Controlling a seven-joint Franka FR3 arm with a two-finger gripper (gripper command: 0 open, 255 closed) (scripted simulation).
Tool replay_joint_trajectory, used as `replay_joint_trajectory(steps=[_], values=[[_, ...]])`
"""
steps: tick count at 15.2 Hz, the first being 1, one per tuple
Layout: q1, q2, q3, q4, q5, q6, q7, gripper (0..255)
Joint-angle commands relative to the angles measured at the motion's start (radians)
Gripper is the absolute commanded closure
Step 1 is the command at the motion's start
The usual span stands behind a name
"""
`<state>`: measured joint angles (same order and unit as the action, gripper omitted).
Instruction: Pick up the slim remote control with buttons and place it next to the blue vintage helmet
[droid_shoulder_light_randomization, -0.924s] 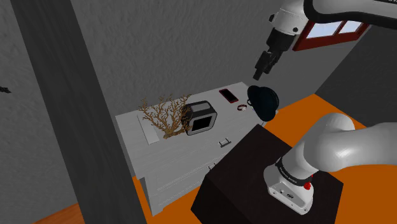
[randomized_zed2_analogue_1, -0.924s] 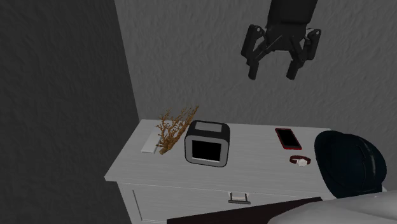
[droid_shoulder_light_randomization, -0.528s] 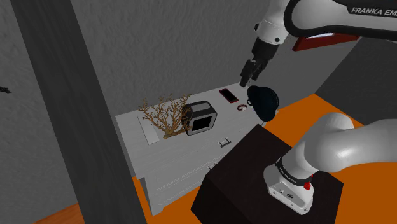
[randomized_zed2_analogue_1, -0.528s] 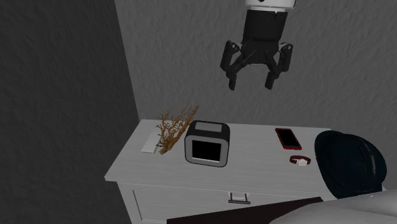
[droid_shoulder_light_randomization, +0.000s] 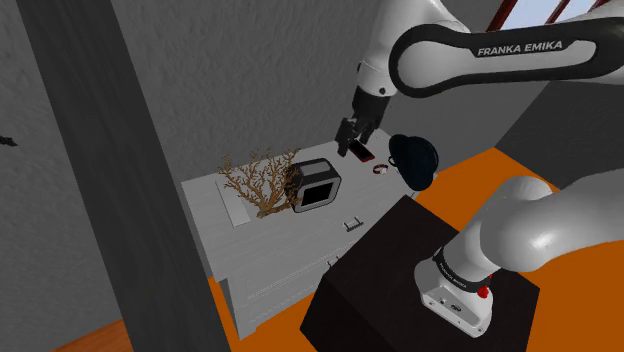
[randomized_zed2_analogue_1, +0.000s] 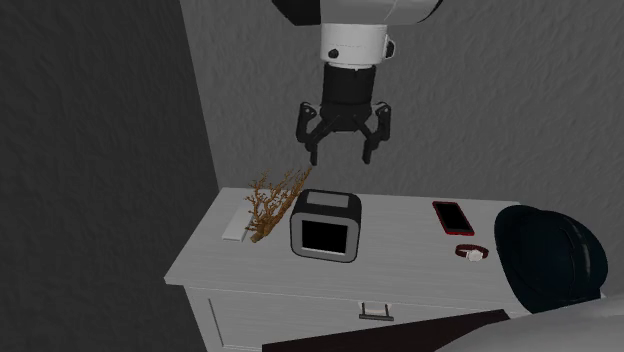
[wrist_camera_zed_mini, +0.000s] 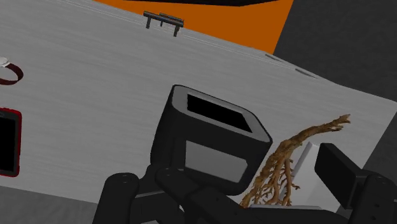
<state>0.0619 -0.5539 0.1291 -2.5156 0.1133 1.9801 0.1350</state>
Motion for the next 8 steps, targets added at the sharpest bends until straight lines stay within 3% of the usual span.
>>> replay_joint_trajectory(steps=[1, 8], values=[[0.006, 0.072, 0.031, 0.009, 0.006, 0.066, 0.036, 0], [0.02, 0.327, 0.133, 0.091, -0.02, 0.24, 0.179, 0]])
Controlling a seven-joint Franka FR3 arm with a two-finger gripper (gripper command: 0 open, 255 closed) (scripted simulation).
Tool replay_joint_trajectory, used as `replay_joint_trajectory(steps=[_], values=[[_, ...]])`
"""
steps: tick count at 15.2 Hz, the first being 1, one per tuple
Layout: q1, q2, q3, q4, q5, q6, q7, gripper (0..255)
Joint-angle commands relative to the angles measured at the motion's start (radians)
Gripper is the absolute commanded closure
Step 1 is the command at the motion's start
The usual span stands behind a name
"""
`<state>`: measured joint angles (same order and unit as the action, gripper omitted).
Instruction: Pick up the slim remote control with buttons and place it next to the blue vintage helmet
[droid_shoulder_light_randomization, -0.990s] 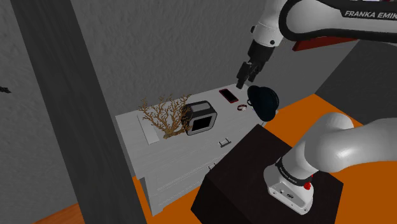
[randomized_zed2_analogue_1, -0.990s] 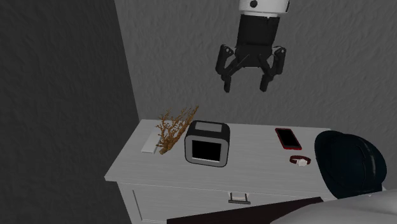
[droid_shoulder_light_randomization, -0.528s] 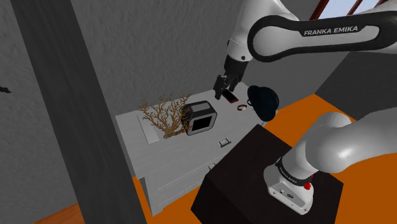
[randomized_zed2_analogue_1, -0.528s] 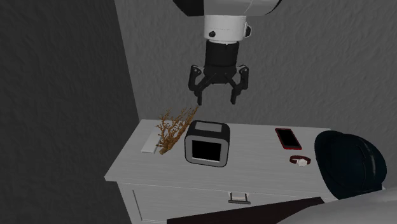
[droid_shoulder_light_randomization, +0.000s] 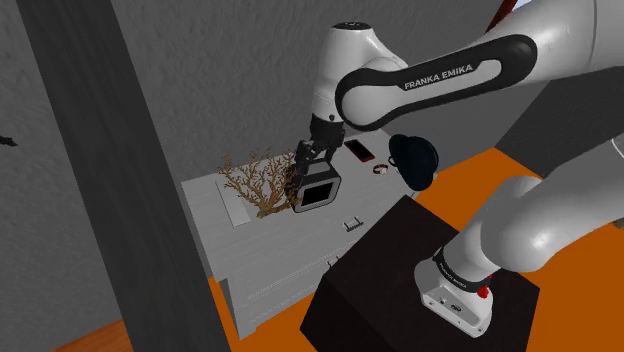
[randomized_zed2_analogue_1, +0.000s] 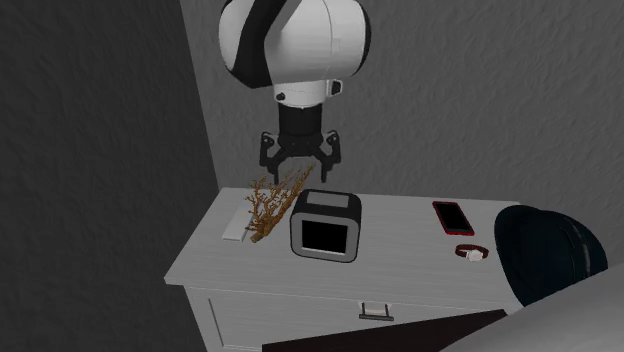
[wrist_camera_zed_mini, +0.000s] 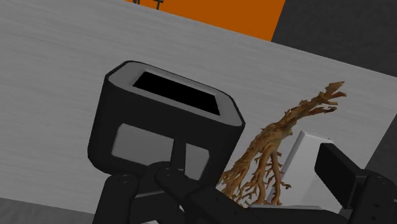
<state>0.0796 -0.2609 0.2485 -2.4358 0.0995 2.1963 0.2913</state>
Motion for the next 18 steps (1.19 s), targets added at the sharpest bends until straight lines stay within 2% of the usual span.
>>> replay_joint_trajectory(steps=[1, 9, 18], values=[[0.003, 0.073, 0.026, 0.028, -0.017, 0.045, 0.046, 0], [0.036, 0.399, 0.081, 0.215, -0.166, 0.163, 0.254, 0], [0.156, 0.763, 0.038, 0.529, -0.324, 0.182, 0.44, 0]])
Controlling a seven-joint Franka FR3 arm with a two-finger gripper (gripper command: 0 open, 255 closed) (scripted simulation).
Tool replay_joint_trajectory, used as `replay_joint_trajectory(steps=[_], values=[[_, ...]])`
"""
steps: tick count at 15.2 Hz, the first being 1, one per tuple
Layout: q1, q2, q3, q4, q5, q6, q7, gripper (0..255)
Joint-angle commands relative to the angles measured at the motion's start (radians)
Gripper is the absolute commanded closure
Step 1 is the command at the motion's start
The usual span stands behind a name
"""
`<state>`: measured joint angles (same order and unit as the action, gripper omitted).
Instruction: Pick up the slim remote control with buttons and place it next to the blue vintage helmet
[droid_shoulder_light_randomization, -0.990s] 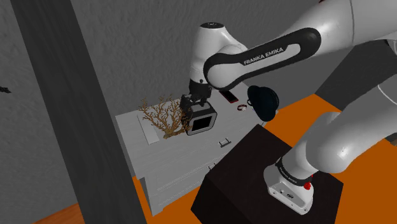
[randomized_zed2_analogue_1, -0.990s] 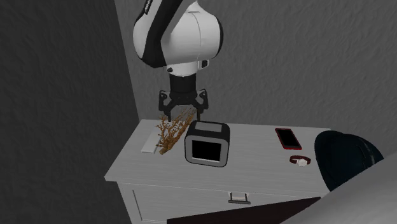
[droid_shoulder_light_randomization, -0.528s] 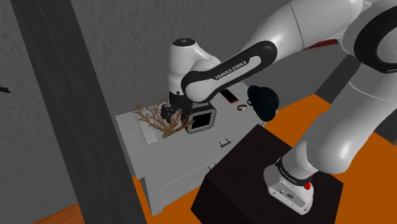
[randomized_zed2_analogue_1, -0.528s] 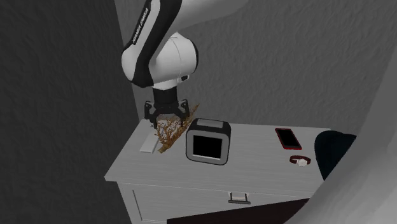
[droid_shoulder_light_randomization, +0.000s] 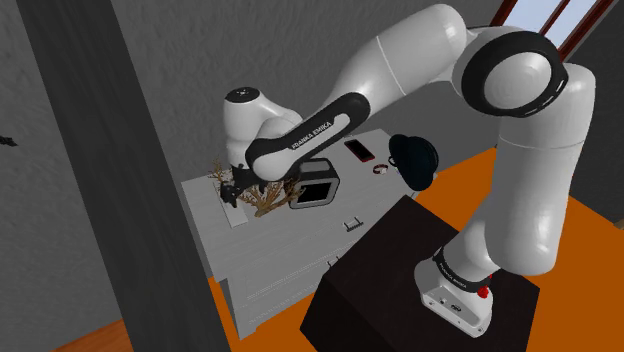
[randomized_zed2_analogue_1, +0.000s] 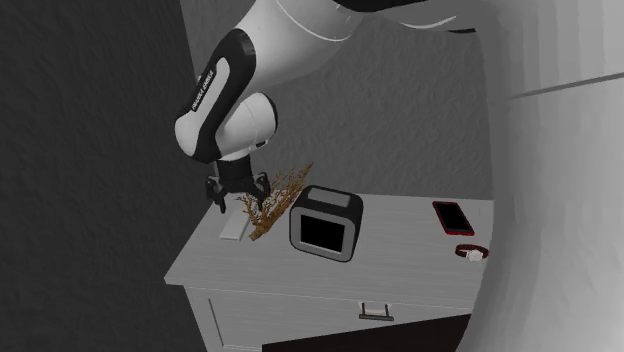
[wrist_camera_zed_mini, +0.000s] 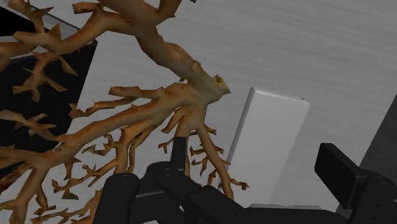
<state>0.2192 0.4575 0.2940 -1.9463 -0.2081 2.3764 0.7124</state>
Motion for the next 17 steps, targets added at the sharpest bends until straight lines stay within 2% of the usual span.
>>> replay_joint_trajectory(steps=[1, 3, 11, 17], values=[[0.031, 0.085, -0.015, 0.081, -0.027, -0.002, 0.033, 0], [0.054, 0.145, -0.026, 0.147, -0.04, -0.011, 0.05, 0], [0.067, 0.22, -0.046, 0.156, -0.064, 0.054, 0.065, 0], [0.065, 0.22, -0.044, 0.156, -0.066, 0.053, 0.066, 0]])
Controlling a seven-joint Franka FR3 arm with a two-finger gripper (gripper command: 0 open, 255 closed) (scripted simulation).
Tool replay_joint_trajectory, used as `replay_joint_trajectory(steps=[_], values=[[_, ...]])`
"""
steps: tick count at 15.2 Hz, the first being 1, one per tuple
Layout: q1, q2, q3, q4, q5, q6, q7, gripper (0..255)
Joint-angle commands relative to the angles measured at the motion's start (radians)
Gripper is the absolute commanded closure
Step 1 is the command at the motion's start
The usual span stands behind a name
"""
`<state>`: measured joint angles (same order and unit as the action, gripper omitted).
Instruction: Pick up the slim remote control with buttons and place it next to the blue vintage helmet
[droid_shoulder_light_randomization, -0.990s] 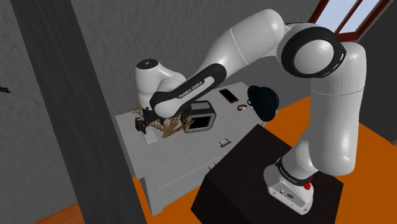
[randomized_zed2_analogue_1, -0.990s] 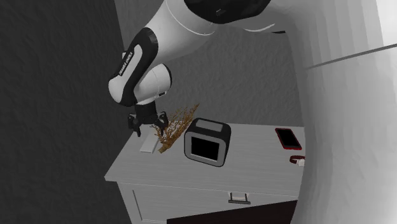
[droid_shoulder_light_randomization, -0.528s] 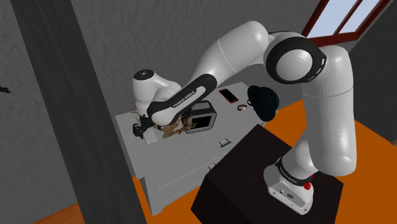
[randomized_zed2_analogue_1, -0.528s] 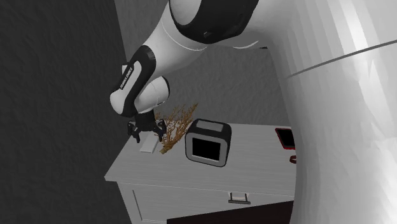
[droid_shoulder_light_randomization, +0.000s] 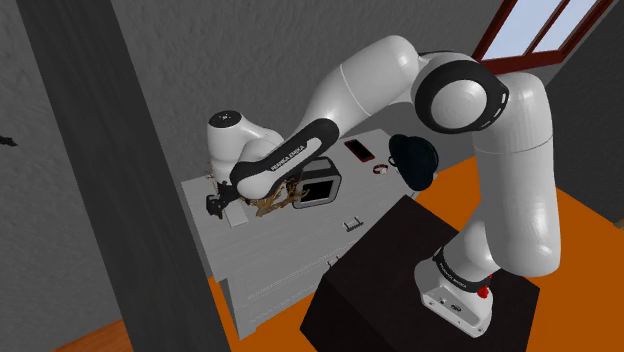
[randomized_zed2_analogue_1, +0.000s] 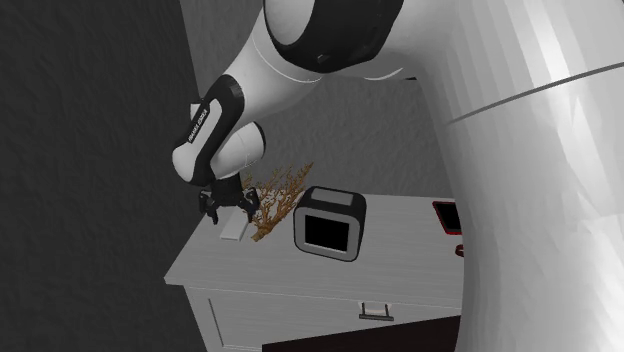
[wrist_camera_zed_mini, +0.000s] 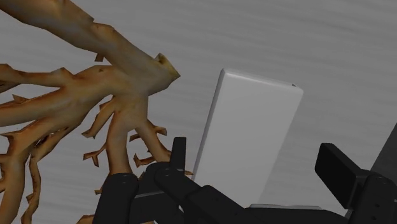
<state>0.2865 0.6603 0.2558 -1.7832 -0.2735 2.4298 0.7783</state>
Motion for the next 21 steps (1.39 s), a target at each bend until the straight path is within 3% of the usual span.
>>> replay_joint_trajectory(steps=[1, 2, 8, 19, 20, 21], values=[[-0.002, 0.017, -0.006, -0.007, -0.001, 0.0, 0.0, 0], [0.002, 0.028, -0.006, 0.008, -0.002, -0.005, 0.002, 255], [-0.003, 0.022, -0.007, -0.011, -0.002, 0.008, 0.0, 255], [-0.014, -0.043, 0.012, -0.016, 0.017, -0.049, -0.011, 255], [-0.014, -0.043, 0.012, -0.016, 0.017, -0.049, -0.011, 0], [-0.036, -0.076, 0.038, -0.072, 0.042, -0.009, -0.034, 0]])
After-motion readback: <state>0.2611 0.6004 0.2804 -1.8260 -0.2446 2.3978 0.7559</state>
